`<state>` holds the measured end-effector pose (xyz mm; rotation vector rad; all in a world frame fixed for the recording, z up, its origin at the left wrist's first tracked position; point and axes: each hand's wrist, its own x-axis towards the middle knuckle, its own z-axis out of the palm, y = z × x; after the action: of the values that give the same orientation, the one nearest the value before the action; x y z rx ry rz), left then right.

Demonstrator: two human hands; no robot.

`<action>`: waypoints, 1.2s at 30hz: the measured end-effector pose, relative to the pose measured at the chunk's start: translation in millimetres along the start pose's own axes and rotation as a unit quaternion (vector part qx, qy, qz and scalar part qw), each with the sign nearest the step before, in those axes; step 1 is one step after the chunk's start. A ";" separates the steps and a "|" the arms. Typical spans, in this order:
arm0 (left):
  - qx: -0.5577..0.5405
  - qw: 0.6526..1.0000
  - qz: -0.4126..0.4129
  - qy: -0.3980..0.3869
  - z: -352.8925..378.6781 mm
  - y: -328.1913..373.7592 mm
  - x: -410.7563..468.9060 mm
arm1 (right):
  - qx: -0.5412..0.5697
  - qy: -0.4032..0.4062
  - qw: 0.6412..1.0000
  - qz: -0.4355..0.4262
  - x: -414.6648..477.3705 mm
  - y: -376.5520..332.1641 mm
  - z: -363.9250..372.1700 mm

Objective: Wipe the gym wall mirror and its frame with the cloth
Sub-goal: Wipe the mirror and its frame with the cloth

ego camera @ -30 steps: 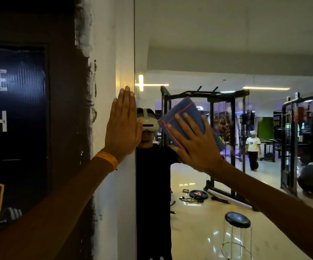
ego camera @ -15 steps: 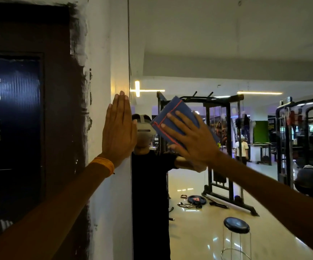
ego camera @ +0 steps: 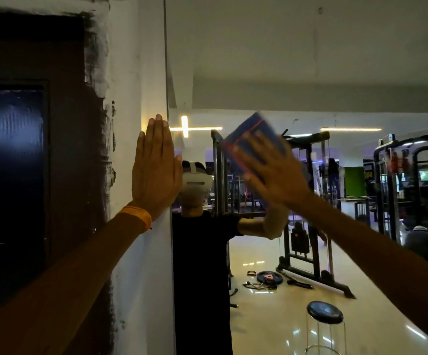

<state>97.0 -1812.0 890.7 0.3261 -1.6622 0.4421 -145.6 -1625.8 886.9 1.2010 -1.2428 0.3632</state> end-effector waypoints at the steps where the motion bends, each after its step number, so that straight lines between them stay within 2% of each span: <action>1: 0.004 1.000 -0.001 -0.003 -0.3 -0.3 -0.4 | 0.002 0.022 0.997 0.078 10.1 16.2 -3.6; 3: 0.016 1.000 0.002 -0.004 -1.0 1.2 -2.0 | 0.019 0.055 0.969 0.240 19.9 21.4 -6.7; 4: 0.024 1.000 0.004 -0.004 -1.5 2.2 -2.4 | 0.016 0.059 0.960 0.272 18.6 8.0 -5.9; 5: 0.031 0.999 0.004 -0.005 -2.1 3.4 -2.8 | 0.014 0.048 0.965 0.258 12.0 -10.8 -2.4; 7: 0.041 0.999 0.004 -0.010 -4.3 4.1 -2.5 | 0.036 0.002 0.993 0.113 -16.0 -46.8 5.8; 9: 0.047 0.999 0.008 -0.015 -5.8 4.1 -3.8 | 0.037 -0.034 0.998 -0.040 -43.0 -46.9 7.8; 10: 0.051 0.999 0.010 -0.017 -6.3 4.2 -4.4 | 0.025 -0.038 0.996 -0.080 -43.6 -30.6 5.1; 11: 0.055 0.998 0.012 -0.017 -6.5 4.6 -5.2 | 0.014 -0.030 0.996 -0.080 -37.7 -9.6 3.4; 13: 0.061 0.998 0.013 -0.010 -5.5 6.1 -5.5 | -0.003 0.003 0.999 0.033 -18.1 36.7 -0.9; 15: 0.060 0.998 0.014 -0.001 -5.5 8.5 -2.0 | 0.005 0.030 0.976 0.217 1.6 65.1 -11.6; 16: 0.058 0.998 0.016 0.002 -6.0 9.5 1.3 | 0.013 0.045 0.961 0.273 7.4 60.3 -14.1; 17: 0.053 0.998 0.016 0.007 -6.6 10.5 5.6 | 0.022 0.052 0.956 0.287 10.7 46.3 -13.2; 18: 0.044 0.999 0.013 0.012 -6.9 11.1 11.0 | 0.036 0.044 0.965 0.254 9.9 26.2 -10.1; 20: 0.029 0.999 0.003 0.014 -6.5 11.4 23.1 | 0.043 0.014 0.994 0.095 -1.1 -12.3 -3.5; 22: 0.029 1.000 -0.005 0.009 -5.8 11.8 33.6 | 0.009 -0.006 1.000 -0.021 2.2 -10.2 -0.3; 24: 0.037 0.999 -0.003 0.005 -4.3 11.8 39.2 | 0.003 -0.005 1.000 0.016 33.1 18.9 -4.0; 27: 0.047 0.999 0.007 0.011 -3.4 11.0 39.9 | 0.021 0.029 0.978 0.205 83.2 44.3 -18.2; 28: 0.043 0.999 0.007 0.016 -3.4 11.2 39.2 | 0.019 0.041 0.973 0.225 91.3 35.8 -18.4; 29: 0.039 0.999 0.007 0.021 -3.4 11.1 38.9 | 0.012 0.038 0.979 0.200 93.7 21.7 -14.7; 31: 0.038 0.999 0.010 0.027 -3.7 10.5 38.6 | -0.012 0.010 0.999 0.042 83.9 -7.0 -4.1; 33: 0.040 0.998 0.015 0.035 -3.8 9.2 37.5 | -0.015 -0.010 0.996 -0.083 74.3 0.0 -3.1; 34: 0.041 0.998 0.017 0.038 -3.4 8.4 36.6 | -0.021 -0.006 0.995 -0.096 77.3 14.8 -6.0; 36: 0.045 0.998 0.023 0.043 -2.4 7.0 35.3 | -0.021 0.013 1.000 -0.019 85.6 50.6 -12.4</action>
<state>91.0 -1803.3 925.2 0.3318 -1.5721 0.5589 -147.5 -1626.9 987.1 1.1790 -1.1987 0.3219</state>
